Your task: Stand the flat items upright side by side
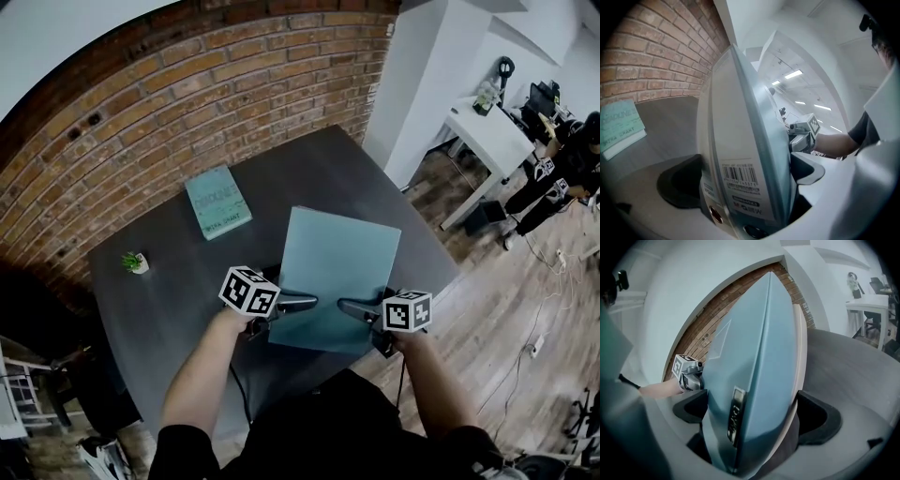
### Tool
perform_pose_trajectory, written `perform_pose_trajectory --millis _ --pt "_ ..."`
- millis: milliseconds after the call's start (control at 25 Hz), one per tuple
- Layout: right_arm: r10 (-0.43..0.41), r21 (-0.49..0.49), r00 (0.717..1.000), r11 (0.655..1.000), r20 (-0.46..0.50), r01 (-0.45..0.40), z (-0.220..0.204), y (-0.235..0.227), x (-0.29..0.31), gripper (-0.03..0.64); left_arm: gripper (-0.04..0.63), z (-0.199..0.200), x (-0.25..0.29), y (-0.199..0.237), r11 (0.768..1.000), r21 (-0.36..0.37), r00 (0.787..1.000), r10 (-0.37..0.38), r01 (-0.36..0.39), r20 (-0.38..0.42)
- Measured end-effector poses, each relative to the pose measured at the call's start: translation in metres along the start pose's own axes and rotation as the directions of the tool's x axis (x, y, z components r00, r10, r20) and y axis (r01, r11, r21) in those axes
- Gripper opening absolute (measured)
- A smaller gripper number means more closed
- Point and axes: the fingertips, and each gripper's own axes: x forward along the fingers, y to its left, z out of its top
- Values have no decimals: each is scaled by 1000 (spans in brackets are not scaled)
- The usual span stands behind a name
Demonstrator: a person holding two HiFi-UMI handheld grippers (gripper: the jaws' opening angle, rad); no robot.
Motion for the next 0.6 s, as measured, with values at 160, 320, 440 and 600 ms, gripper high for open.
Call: perform_pose_trajectory --millis 160,320,440,600 --pt "6 -44 999 999 32 -4 7 1 -5 589 584 10 -3 -6 998 48 999 37 -38 33" --pt "22 -108 998 994 56 -15 21 -4 -7 589 584 24 0 -6 992 92 995 77 -82 64" --pt "31 -153 998 988 57 -22 31 -10 -8 589 583 33 4 -6 987 119 991 103 -112 82" --pt "31 -242 998 970 56 -16 44 -17 -11 589 583 43 10 -7 976 154 984 140 -157 113"
